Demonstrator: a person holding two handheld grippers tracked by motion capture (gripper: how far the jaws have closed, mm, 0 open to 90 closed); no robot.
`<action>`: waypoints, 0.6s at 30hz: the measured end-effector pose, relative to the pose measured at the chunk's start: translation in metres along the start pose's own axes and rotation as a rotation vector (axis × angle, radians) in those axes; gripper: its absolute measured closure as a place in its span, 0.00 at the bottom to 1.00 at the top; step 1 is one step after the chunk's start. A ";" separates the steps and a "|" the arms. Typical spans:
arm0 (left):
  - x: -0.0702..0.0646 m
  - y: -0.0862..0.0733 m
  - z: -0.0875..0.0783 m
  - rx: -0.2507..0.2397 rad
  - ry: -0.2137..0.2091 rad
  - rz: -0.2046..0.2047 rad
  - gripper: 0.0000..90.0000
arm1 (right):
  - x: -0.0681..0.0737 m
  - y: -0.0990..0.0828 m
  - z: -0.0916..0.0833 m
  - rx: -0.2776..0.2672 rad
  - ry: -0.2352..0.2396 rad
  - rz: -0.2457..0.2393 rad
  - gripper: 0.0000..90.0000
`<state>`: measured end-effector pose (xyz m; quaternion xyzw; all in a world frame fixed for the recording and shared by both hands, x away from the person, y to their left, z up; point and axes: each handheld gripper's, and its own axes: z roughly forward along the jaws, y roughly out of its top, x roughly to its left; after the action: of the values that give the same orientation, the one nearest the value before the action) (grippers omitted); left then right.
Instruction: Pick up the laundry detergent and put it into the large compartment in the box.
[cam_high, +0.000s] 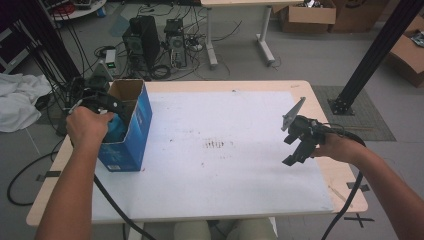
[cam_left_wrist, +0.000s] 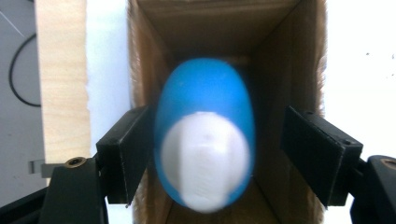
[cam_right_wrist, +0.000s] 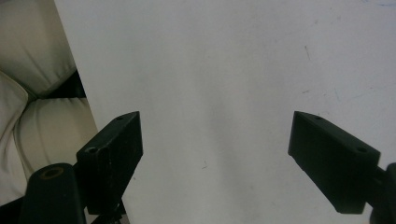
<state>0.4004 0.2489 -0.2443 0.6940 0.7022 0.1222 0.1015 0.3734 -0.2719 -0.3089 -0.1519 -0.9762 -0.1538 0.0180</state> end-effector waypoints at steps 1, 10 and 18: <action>0.000 0.000 -0.003 -0.004 0.000 0.002 0.29 | 0.000 0.000 0.000 -0.003 -0.002 -0.004 0.20; -0.010 0.003 -0.027 -0.043 0.015 0.039 0.25 | 0.005 -0.002 -0.006 -0.007 -0.010 -0.002 0.20; -0.022 0.001 -0.042 -0.064 -0.007 0.085 0.21 | 0.009 -0.004 -0.010 -0.020 -0.018 -0.011 0.20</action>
<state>0.3889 0.2259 -0.2050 0.7199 0.6677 0.1464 0.1206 0.3636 -0.2760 -0.3004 -0.1482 -0.9756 -0.1621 0.0067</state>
